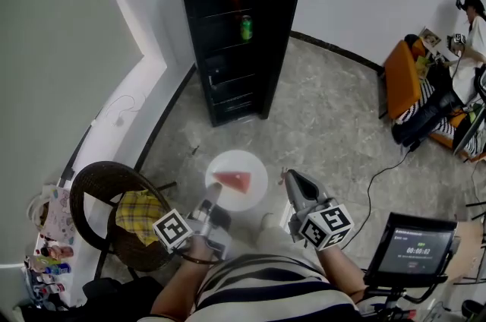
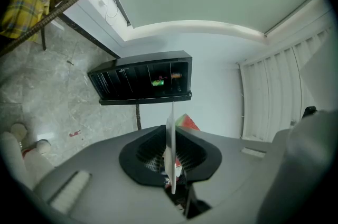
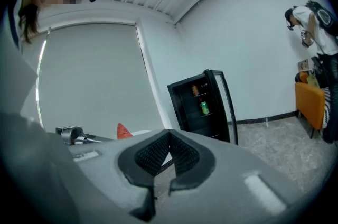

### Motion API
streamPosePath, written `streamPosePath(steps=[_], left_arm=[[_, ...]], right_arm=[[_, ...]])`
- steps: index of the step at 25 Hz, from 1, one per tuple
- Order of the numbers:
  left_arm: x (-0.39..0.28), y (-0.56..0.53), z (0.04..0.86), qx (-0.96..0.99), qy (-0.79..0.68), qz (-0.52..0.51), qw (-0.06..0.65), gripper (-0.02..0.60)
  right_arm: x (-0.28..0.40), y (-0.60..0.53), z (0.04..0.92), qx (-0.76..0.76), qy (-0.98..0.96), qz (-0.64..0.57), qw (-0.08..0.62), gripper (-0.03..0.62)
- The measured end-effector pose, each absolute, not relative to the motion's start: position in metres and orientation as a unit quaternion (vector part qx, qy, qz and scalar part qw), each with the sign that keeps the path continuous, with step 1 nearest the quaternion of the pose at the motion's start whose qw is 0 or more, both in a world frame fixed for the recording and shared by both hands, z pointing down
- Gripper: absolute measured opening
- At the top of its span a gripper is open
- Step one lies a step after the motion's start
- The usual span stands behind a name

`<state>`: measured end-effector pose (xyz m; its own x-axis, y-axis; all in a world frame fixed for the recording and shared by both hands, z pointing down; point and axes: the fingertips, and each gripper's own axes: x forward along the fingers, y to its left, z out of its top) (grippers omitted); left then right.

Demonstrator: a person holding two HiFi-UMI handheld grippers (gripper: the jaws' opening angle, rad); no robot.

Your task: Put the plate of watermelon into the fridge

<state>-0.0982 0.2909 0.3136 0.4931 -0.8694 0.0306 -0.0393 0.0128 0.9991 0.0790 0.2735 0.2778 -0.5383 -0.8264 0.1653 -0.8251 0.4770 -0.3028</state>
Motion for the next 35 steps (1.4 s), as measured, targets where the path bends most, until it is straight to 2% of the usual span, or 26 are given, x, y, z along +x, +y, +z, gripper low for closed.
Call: streamPosePath(steps=[6,12,20,35], left_arm=[[-0.095,0.292,0.314,0.616,-0.366,-0.353,0.602,0.034],[-0.049,0.243,0.316,0.603,-0.385,-0.362,0.598,0.035],[-0.022,0.205,0.321,0.599,-0.403,-0.364,0.589,0.035],[-0.007,0.153,0.329,0.599,-0.402,-0.376,0.582,0.038]], right_arm=[[0.080,0.274,0.279,-0.476,0.863,-0.169,0.000,-0.003],[0.118,0.219,0.281,-0.452,0.874,-0.179,-0.011,-0.003],[0.141,0.176,0.289,-0.431,0.884,-0.180,-0.015,-0.003],[0.127,0.132,0.291,-0.424,0.889,-0.174,-0.003,-0.003]])
